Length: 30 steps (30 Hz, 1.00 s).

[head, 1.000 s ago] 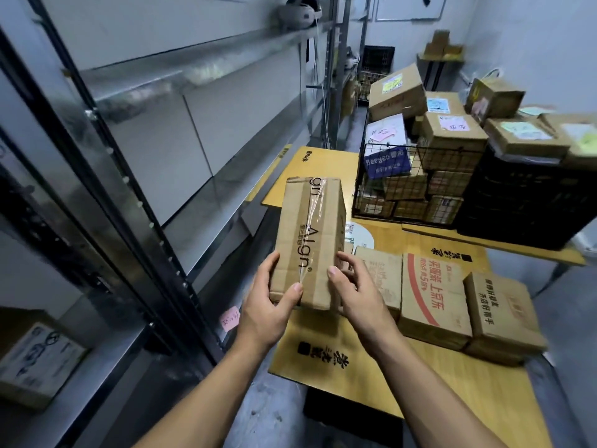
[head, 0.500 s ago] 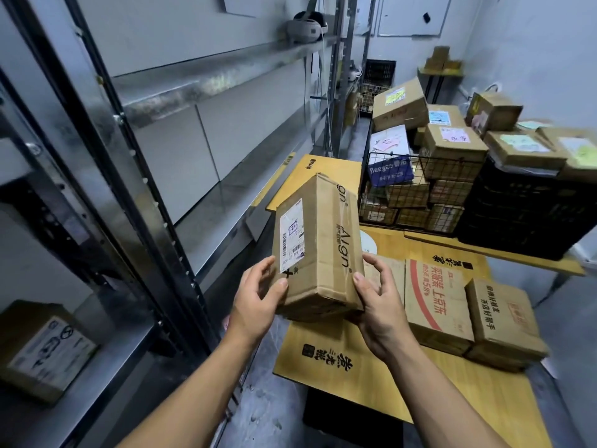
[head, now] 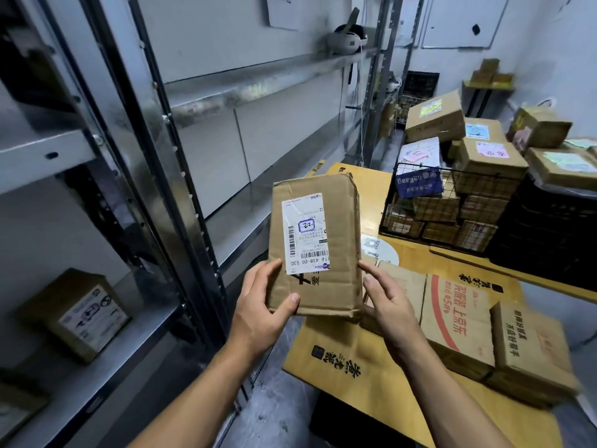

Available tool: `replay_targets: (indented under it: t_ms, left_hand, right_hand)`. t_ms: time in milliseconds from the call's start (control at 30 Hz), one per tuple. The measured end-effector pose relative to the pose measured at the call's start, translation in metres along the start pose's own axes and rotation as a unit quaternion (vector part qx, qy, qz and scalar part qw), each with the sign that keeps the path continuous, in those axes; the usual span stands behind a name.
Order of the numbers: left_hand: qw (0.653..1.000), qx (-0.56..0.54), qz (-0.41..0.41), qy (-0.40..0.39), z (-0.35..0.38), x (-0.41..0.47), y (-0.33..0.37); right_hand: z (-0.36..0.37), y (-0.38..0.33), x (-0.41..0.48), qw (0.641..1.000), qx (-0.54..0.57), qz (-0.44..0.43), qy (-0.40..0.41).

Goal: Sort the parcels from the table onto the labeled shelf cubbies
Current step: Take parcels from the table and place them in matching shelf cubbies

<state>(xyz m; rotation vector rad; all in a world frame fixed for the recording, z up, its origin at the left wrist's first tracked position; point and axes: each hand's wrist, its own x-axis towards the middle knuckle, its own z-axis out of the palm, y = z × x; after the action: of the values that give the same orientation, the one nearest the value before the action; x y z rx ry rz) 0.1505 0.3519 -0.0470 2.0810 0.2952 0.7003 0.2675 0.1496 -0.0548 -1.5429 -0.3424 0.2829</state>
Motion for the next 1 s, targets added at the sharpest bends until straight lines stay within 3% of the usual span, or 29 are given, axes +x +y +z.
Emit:
replay_targets:
  t_ms: [100,367,633,1000]
  left_hand:
    - [0.999,0.028,-0.001,0.021,0.002,-0.009,0.006]
    - [0.988,0.102,-0.040,0.107,0.009,-0.045,0.044]
    - [0.962,0.177,-0.078,0.192,0.003,-0.108,0.079]
    - [0.918,0.291,-0.083,0.257,-0.101,-0.162,0.137]
  right_hand:
    - [-0.002,-0.010,0.001,0.998,0.026,0.008,-0.056]
    - [-0.005,-0.027,-0.008,0.985,-0.032,-0.027,-0.166]
    - [0.019,-0.034,-0.042,0.974,-0.078,-0.068,-0.200]
    - [0.104,-0.079,-0.078,0.952,0.014,-0.107,-0.286]
